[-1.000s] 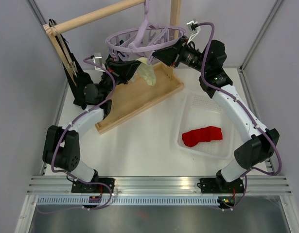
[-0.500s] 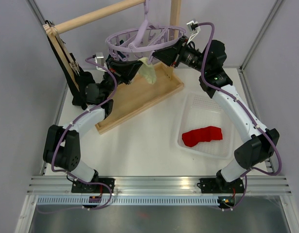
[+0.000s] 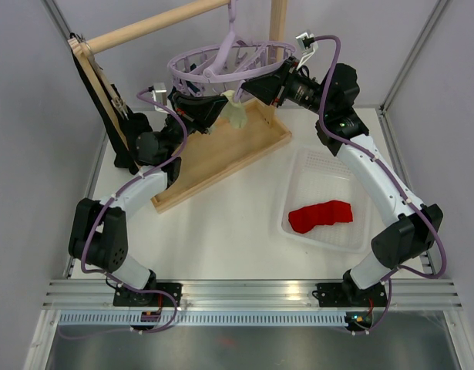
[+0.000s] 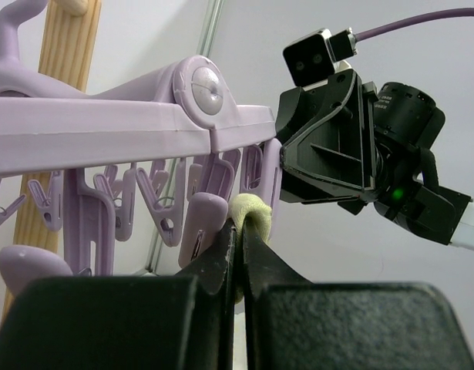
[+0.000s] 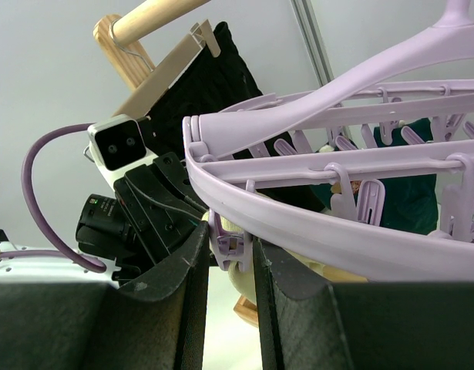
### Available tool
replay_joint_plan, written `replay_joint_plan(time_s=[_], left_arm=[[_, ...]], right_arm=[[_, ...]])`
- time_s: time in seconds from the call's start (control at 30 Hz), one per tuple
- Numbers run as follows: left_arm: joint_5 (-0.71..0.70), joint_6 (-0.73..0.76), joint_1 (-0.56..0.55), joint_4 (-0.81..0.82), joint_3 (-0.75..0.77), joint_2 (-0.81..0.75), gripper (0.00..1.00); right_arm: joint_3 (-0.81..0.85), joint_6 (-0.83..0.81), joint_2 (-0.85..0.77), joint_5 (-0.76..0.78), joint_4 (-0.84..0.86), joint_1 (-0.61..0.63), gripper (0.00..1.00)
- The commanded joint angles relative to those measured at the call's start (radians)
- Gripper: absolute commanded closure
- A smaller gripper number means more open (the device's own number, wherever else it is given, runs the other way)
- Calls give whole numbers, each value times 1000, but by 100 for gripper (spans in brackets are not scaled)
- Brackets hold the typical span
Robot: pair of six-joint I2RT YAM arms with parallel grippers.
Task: Clip the socks to the hanger
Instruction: Clamp the sock onto the hanger.
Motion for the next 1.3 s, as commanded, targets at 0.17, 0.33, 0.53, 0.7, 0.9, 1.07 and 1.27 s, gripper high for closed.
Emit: replay_joint_plan(time_s=[0.17, 0.33, 0.53, 0.7, 0.9, 1.07, 1.27], left_arm=[[12, 58, -14, 174, 35, -7, 98], [8, 75, -14, 149, 25, -18, 98], [1, 104, -14, 94, 6, -42, 95], [-5, 127, -14, 42, -12, -70, 81], [-2, 157, -14, -32, -47, -134, 68], [9, 174, -14, -118, -57, -172, 61], [26, 208, -14, -253, -61, -254, 59]], right_arm=[[36, -3, -22, 5, 65, -8, 100], [28, -38, -35, 28, 36, -8, 90], [-1, -78, -54, 44, 32, -8, 68], [-18, -115, -65, 62, 10, -8, 58], [-38, -161, -98, 101, -50, -8, 54], [-50, -196, -121, 140, -116, -8, 51], [-85, -258, -184, 234, -240, -8, 49]])
